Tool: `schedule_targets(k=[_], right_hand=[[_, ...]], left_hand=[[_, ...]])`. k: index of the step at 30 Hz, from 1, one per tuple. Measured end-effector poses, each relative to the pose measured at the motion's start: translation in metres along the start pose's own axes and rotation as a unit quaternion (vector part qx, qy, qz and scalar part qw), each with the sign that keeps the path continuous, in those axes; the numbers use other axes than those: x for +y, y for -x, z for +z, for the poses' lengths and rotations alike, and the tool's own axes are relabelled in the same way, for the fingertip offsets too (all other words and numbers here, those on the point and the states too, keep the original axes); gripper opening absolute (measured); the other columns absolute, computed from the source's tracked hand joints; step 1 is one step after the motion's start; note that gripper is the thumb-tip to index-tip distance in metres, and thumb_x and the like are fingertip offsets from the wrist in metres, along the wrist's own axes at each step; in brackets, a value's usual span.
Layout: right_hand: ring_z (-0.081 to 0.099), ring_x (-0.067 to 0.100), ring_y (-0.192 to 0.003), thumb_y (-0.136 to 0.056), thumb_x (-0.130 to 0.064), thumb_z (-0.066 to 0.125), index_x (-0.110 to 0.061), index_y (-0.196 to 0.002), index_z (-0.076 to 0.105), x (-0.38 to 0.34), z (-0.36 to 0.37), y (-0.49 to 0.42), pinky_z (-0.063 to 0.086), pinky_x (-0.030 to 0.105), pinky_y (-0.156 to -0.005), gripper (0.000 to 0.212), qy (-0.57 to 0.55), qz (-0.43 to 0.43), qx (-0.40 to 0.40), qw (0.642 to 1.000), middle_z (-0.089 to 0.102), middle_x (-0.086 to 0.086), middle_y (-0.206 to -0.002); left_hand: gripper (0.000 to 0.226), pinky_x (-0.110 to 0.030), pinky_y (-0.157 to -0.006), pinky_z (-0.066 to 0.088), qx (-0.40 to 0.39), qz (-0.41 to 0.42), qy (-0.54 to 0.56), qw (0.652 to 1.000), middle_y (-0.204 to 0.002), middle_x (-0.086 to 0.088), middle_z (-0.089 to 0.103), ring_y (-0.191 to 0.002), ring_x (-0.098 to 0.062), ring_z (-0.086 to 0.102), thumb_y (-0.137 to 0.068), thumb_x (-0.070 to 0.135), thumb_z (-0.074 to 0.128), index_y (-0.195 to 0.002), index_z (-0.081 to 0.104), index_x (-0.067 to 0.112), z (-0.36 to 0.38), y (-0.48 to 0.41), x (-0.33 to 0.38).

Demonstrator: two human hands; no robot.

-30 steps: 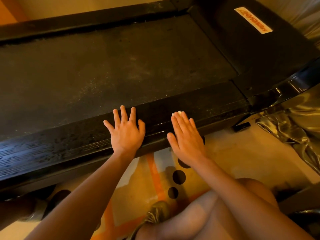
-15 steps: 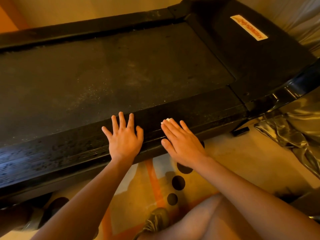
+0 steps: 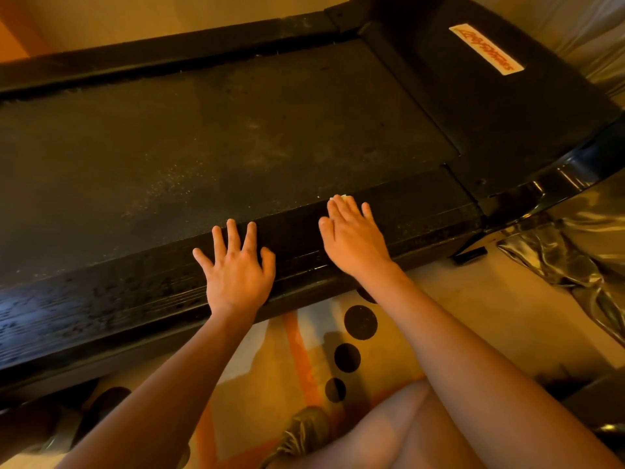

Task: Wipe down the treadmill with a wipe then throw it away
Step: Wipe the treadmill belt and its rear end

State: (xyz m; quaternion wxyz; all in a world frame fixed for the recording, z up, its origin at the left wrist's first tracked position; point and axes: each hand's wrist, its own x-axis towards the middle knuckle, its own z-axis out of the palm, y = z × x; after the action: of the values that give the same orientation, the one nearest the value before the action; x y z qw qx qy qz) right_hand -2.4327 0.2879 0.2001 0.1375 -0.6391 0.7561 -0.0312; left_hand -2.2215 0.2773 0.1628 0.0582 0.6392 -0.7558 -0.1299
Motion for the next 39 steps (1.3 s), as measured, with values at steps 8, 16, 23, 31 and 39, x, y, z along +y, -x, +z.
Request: schedule_targets(k=[8, 16, 23, 31, 39], right_hand=[[-0.001, 0.018, -0.159, -0.111, -0.042, 0.01, -0.015, -0.164, 0.013, -0.002, 0.0, -0.002, -0.002, 0.043, -0.127, 0.059, -0.014, 0.0, -0.008, 1.0, 0.008, 0.003, -0.172], [-0.005, 0.016, -0.158, -0.111, -0.041, 0.013, -0.017, -0.164, 0.01, -0.023, 0.01, 0.015, -0.007, 0.04, -0.126, 0.058, -0.016, -0.04, -0.021, 0.999, 0.003, 0.001, -0.173], [-0.004, 0.019, -0.159, -0.111, -0.041, 0.013, -0.016, -0.164, 0.011, -0.034, 0.011, 0.017, -0.005, 0.041, -0.127, 0.059, -0.035, 0.017, 0.001, 0.999, 0.005, 0.003, -0.172], [-0.008, 0.014, -0.158, -0.111, -0.044, 0.011, -0.02, -0.165, 0.009, -0.006, 0.005, 0.017, -0.008, 0.042, -0.126, 0.059, -0.035, -0.002, -0.025, 0.999, 0.002, -0.001, -0.173], [-0.013, 0.012, -0.156, -0.11, -0.048, 0.019, -0.021, -0.164, 0.002, -0.009, 0.013, 0.05, -0.01, 0.037, -0.125, 0.062, 0.026, -0.089, -0.034, 0.995, -0.005, -0.004, -0.172]], left_hand=[[0.062, -0.068, -0.12, 0.002, 0.002, 0.003, 0.005, 1.0, -0.171, -0.01, 0.007, -0.157, -0.035, -0.002, -0.106, 0.051, 0.022, -0.163, 0.017, 0.028, 0.0, 0.0, 0.0], [0.063, -0.068, -0.121, 0.003, 0.001, -0.002, -0.003, 1.0, -0.171, -0.009, 0.007, -0.157, -0.035, -0.002, -0.106, 0.052, 0.02, -0.163, 0.016, 0.028, 0.0, 0.0, 0.001], [0.063, -0.068, -0.121, 0.003, 0.0, 0.0, -0.004, 1.0, -0.171, -0.01, 0.007, -0.157, -0.035, -0.002, -0.106, 0.052, 0.02, -0.163, 0.016, 0.028, 0.0, 0.001, 0.0], [0.062, -0.068, -0.12, 0.003, -0.002, 0.005, 0.0, 1.0, -0.171, -0.01, 0.007, -0.157, -0.035, -0.002, -0.106, 0.051, 0.021, -0.163, 0.016, 0.028, -0.002, 0.002, -0.001], [0.062, -0.068, -0.121, 0.004, 0.001, 0.005, -0.004, 1.0, -0.171, -0.01, 0.008, -0.157, -0.036, -0.001, -0.106, 0.051, 0.021, -0.163, 0.017, 0.027, 0.0, 0.002, -0.001]])
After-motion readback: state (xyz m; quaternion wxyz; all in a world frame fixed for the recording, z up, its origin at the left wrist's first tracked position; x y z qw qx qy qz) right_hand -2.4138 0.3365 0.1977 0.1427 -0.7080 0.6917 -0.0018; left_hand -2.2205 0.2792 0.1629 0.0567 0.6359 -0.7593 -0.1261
